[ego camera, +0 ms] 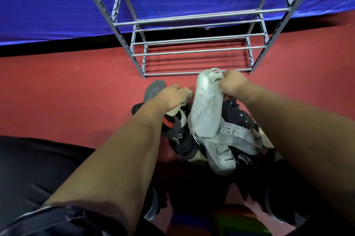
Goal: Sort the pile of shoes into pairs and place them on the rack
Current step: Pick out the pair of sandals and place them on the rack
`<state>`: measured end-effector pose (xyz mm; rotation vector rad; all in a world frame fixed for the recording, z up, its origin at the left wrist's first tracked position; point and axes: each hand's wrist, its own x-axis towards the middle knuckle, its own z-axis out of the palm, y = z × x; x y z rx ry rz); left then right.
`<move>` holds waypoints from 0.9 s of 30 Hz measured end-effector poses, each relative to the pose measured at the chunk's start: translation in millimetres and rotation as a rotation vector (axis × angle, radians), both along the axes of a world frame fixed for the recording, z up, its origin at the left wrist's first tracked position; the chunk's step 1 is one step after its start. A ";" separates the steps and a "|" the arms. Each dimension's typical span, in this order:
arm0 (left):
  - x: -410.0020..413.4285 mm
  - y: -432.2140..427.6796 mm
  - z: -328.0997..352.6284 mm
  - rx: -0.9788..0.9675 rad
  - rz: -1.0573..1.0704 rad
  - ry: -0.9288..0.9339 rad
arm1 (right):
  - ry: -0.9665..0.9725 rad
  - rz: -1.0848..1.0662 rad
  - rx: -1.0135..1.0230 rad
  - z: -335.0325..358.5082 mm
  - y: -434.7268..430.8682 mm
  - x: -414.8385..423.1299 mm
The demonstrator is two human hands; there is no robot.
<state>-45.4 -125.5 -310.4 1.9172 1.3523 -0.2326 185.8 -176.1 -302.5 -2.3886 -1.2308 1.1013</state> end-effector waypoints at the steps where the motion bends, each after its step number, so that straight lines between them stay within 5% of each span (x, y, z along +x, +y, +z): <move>1: 3.2 -3.7 0.3 0.031 -0.101 0.057 | -0.028 -0.059 0.004 0.4 2.6 6.1; 5: 20.2 -15.6 -11.9 0.090 -0.313 0.149 | -0.028 -0.235 -0.074 -5.7 -6.0 27.7; 9: 36.6 -27.3 -15.5 -0.207 -0.182 0.046 | 0.150 -0.405 -0.074 -17.5 -26.4 44.8; 17: 53.4 -20.5 -33.3 -0.147 0.126 -0.323 | -0.331 0.287 -0.483 -34.6 -35.8 35.2; 27: 63.8 -7.7 -35.8 -0.433 0.544 -0.646 | -0.423 0.431 -0.162 -54.8 -22.6 51.2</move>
